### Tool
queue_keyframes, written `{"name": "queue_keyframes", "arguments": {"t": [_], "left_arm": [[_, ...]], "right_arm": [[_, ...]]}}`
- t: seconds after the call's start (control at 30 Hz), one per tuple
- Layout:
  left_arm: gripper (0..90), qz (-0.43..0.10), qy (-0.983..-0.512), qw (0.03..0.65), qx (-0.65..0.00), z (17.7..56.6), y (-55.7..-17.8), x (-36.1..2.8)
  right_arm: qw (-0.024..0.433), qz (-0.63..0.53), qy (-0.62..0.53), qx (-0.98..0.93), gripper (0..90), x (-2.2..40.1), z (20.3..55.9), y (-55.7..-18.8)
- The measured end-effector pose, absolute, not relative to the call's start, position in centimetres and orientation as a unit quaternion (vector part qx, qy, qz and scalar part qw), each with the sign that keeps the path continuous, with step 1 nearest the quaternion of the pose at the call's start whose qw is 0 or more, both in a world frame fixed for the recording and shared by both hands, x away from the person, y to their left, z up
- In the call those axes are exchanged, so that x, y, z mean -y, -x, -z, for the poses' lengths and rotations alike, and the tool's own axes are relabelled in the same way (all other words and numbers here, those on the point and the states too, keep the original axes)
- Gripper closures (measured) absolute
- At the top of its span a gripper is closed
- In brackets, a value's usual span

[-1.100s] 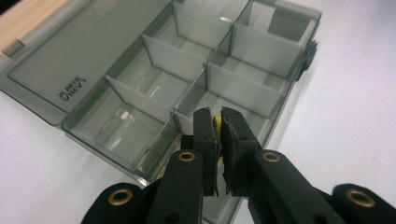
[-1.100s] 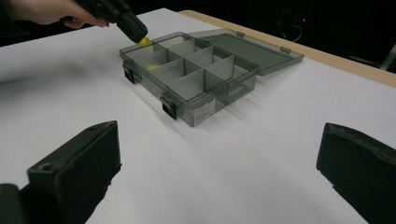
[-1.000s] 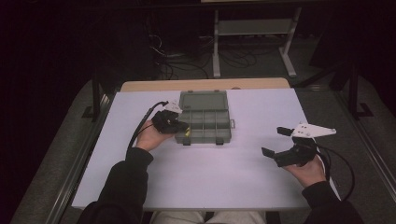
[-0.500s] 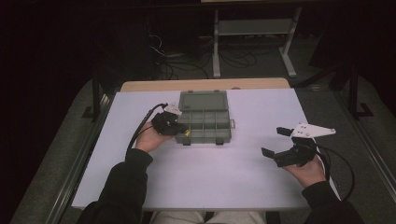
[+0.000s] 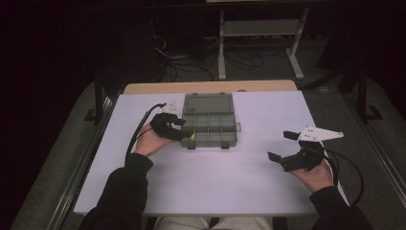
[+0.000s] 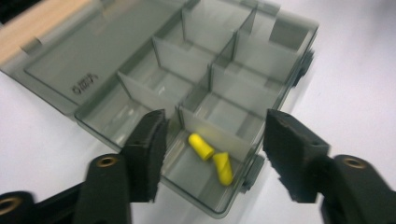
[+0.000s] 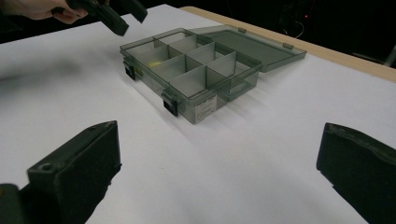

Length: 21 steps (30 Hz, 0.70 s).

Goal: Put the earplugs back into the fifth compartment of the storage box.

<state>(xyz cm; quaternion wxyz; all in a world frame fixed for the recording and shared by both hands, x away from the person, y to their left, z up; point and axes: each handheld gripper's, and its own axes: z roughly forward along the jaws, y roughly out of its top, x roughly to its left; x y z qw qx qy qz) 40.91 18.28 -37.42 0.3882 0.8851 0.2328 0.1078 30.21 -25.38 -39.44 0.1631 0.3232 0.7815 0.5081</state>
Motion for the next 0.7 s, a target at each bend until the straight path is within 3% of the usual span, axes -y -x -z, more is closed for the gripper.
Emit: {"name": "queue_keyframes", "arguments": {"t": [0.33,0.7], "left_arm": [[15.2,-0.123,-0.868,0.421,-0.231,35.8,-39.3,-19.0],[5.9,-0.120,-0.857,0.441,-0.237,34.7,-37.7,-20.7]], "right_arm": [[0.163,-0.510,-0.323,-0.780,0.0,25.4,39.4,-30.1],[0.164,-0.512,-0.321,-0.780,0.0,25.4,39.3,-30.1]]}}
